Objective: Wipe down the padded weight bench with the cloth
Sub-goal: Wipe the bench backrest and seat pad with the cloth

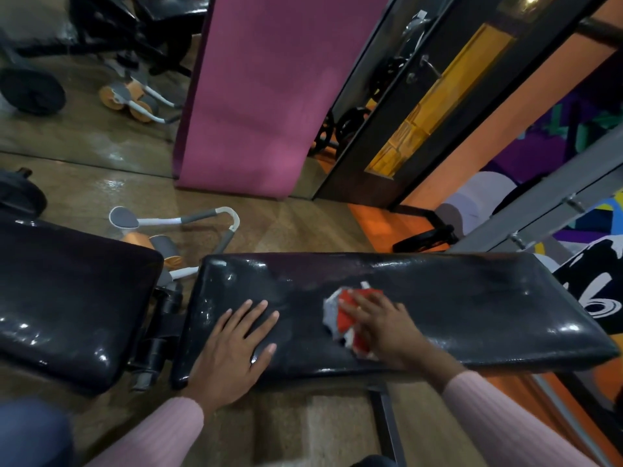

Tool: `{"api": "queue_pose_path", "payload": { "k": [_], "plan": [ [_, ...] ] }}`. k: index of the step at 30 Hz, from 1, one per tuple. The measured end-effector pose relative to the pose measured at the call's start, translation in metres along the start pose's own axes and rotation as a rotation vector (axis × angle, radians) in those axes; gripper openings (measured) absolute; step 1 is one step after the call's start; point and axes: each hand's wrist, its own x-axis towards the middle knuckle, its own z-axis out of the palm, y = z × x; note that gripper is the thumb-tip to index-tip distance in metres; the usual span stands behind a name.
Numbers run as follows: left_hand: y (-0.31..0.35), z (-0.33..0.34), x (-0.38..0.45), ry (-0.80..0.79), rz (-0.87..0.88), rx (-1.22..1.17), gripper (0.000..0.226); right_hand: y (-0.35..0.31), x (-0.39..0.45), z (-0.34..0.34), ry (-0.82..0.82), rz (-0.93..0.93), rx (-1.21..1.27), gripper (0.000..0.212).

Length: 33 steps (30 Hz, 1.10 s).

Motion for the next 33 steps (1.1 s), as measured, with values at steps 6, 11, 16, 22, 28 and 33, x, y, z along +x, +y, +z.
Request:
{"api": "queue_pose_path", "payload": {
  "k": [6,11,16,22,28,33],
  "plan": [
    [0.002,-0.001,0.0,-0.005,-0.008,0.005,0.054,-0.013,0.061,-0.015,-0.042,0.233,0.036,0.057],
    [0.001,0.0,0.0,-0.006,-0.028,0.005,0.054,-0.039,0.011,0.002,-0.031,-0.065,0.004,0.071],
    [0.002,0.001,-0.001,0.008,-0.017,-0.007,0.052,0.016,0.025,-0.011,-0.044,0.192,-0.03,0.065],
    [0.001,0.001,0.0,0.02,-0.013,-0.016,0.053,-0.03,0.084,-0.02,-0.04,0.206,0.061,0.057],
    [0.002,-0.002,0.007,0.098,-0.04,-0.133,0.051,-0.011,0.031,-0.007,-0.042,0.111,-0.002,0.072],
    [-0.002,-0.003,0.017,0.133,-0.001,-0.096,0.043,0.017,0.085,-0.022,-0.038,0.337,0.115,0.053]
  ]
}}
